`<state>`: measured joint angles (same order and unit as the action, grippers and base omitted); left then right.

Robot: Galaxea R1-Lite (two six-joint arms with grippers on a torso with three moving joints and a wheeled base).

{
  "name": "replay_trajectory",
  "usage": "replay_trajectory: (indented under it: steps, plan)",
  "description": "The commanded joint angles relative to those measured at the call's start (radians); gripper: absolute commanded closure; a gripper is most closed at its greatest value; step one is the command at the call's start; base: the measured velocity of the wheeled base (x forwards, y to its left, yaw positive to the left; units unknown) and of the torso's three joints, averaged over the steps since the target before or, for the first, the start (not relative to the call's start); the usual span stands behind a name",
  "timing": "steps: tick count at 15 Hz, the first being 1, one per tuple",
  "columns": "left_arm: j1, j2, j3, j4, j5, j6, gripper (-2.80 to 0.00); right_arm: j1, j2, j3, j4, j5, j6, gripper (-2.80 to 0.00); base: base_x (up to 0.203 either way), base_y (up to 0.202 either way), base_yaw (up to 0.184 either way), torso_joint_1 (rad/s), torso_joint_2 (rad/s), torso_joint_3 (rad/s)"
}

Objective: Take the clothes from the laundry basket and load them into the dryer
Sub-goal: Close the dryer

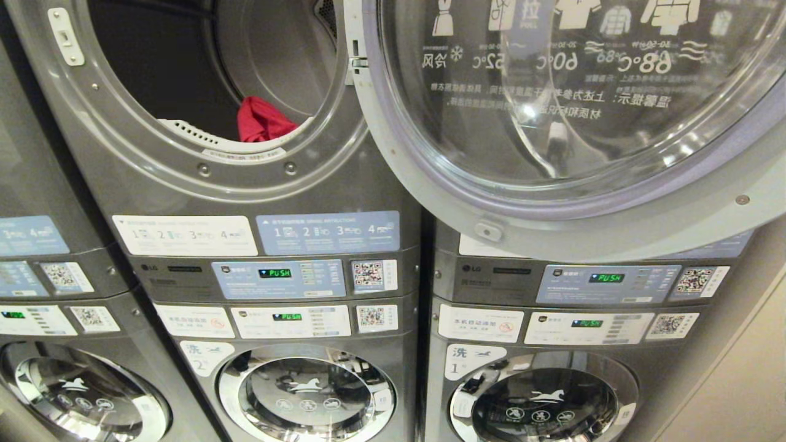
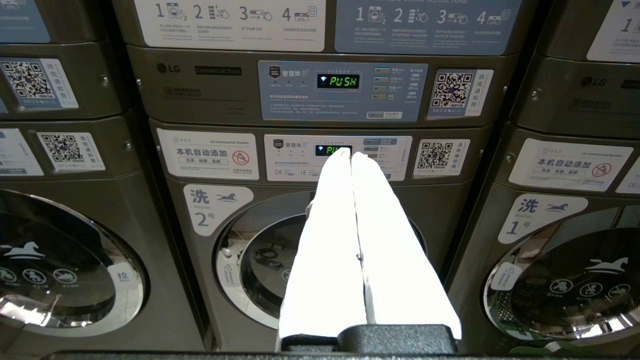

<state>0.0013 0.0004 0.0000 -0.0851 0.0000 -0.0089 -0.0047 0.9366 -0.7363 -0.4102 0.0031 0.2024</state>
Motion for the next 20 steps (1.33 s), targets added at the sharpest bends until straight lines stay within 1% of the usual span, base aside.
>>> replay_trajectory:
  steps: [1,2,3,4,6,7,9,10,11,12,14,15,18,20]
  plan:
    - [0.000,-0.002,0.032,-0.001,0.000,0.000,0.00,0.001,-0.025,0.023,-0.003,0.093,0.003,0.00,0.000,0.000,0.000,0.000,0.00,0.000]
    - [0.000,-0.002,0.033,-0.001,0.000,0.000,0.00,0.001,-0.044,0.039,-0.019,0.145,0.003,0.00,0.000,0.000,0.000,0.000,0.00,0.000]
    - [0.000,-0.002,0.032,-0.001,0.000,0.000,0.00,0.001,-0.049,0.060,-0.068,0.196,0.002,0.00,0.000,0.000,0.000,0.000,0.00,0.000]
    - [0.000,-0.002,0.032,-0.001,0.000,0.000,0.00,0.001,-0.051,0.086,-0.145,0.251,0.002,0.00,0.000,0.000,0.000,0.000,0.00,0.000]
    - [0.000,-0.002,0.032,-0.001,0.000,0.000,0.00,0.002,-0.059,0.131,-0.256,0.356,0.006,0.00,0.000,0.000,0.000,0.000,0.00,0.000]
    - [0.000,-0.002,0.032,-0.001,0.000,0.000,0.00,0.002,-0.091,0.151,-0.276,0.419,0.010,0.00,0.000,0.000,0.000,0.000,0.00,0.000]
    - [0.000,-0.002,0.032,-0.001,0.000,0.000,0.00,0.003,-0.198,0.189,-0.282,0.578,0.034,0.00,0.000,0.000,0.000,0.000,0.00,0.000]
    - [0.000,-0.002,0.032,-0.001,0.000,0.000,0.00,0.001,-0.271,0.213,-0.275,0.672,0.070,0.00,0.000,0.000,0.000,0.000,0.00,0.000]
    - [0.000,-0.002,0.032,-0.001,0.000,0.000,0.00,-0.006,-0.333,0.240,-0.252,0.733,0.103,0.00,0.000,0.000,0.000,0.000,0.00,0.000]
    - [0.000,-0.002,0.032,-0.001,0.000,0.000,0.00,-0.032,-0.365,0.261,-0.208,0.760,0.124,0.00,0.000,0.000,0.000,0.000,0.00,0.000]
    - [0.000,-0.002,0.034,-0.001,0.000,0.000,0.00,-0.061,-0.337,0.261,-0.184,0.757,0.132,0.00,0.000,0.000,0.000,0.000,0.00,0.000]
    - [0.000,-0.002,0.032,-0.001,0.000,0.000,0.00,-0.066,-0.297,0.254,-0.183,0.755,0.113,0.00,0.000,0.000,0.000,0.000,0.00,0.000]
    - [0.000,-0.002,0.032,-0.001,0.000,0.000,0.00,-0.072,-0.135,0.212,-0.188,0.715,-0.017,0.00,0.000,0.000,0.000,0.000,0.00,0.000]
    - [0.000,-0.002,0.032,-0.001,0.000,0.000,0.00,-0.058,-0.050,0.148,-0.206,0.706,-0.045,0.00,0.000,0.000,0.000,0.000,0.00,0.000]
